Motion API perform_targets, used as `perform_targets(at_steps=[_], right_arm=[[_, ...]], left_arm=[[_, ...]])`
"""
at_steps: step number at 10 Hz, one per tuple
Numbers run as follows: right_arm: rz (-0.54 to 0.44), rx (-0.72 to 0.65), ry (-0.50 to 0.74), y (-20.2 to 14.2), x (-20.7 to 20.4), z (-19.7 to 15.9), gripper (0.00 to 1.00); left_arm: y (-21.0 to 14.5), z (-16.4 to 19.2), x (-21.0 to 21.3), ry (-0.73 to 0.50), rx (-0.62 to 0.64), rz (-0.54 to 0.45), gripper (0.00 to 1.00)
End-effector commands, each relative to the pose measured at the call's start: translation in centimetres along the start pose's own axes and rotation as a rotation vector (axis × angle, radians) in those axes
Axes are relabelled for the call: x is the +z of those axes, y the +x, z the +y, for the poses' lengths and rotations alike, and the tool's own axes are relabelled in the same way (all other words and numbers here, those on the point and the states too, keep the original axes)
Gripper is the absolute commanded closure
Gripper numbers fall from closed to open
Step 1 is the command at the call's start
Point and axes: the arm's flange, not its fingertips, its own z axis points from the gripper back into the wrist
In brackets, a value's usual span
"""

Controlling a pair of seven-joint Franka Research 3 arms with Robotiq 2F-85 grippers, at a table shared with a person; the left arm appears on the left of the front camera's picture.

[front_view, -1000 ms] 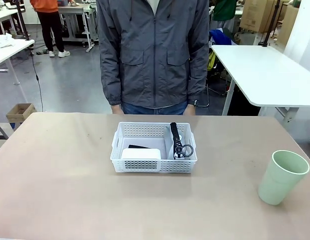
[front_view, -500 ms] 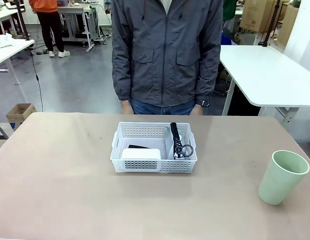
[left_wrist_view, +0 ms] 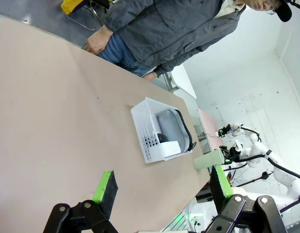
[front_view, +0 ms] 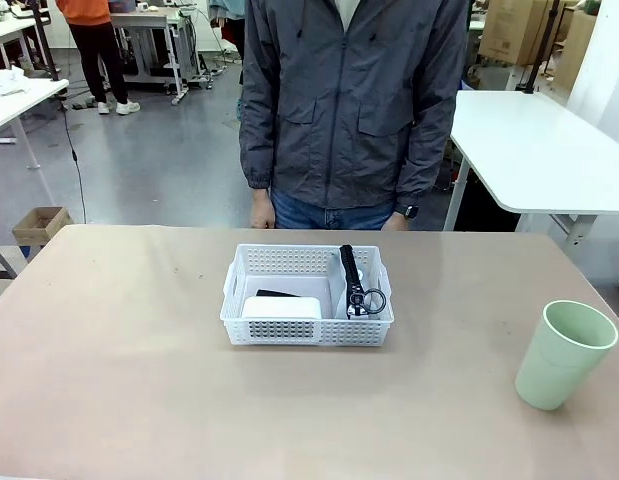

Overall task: Efficiently arrange items inside the basket to fit them all.
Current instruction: Pick up the Reusable plastic cup and place it inside the Organizing basket.

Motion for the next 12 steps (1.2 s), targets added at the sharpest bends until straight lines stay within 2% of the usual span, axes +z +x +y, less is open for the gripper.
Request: perform_targets(at_steps=[1,3,5,6,8,12], right_arm=[[-0.03,0.118,-0.064,1.4,-1.3,0.0,0.0],[-0.098,0.204,-0.113,1.4,-3.0,0.1,0.0],[-0.119,0.281,-0.157,1.5,-4.8,0.7,0.0],[-0.138,0.327,-0.15,1.6,-5.7,0.8,0.0],[-0.128,0.347,-0.104,1.9,-8.5,0.4,0.0],[-0.179,0.387,-0.093,3.0,-12.8,0.4,0.0]], left_arm=[[-0.1,-0.1,0.3,-0.009,-0.011,0.009,0.0],[-0.1,-0.1,0.3,-0.009,-0.011,0.009,0.0],[-0.1,-0.1,0.3,-0.009,-0.011,0.009,0.0],[-0.1,-0.1,0.3,-0.009,-0.011,0.009,0.0],[-0.1,-0.1,0.3,-0.009,-0.011,0.009,0.0],[-0.1,-0.1,0.3,-0.009,-0.011,0.009,0.0]])
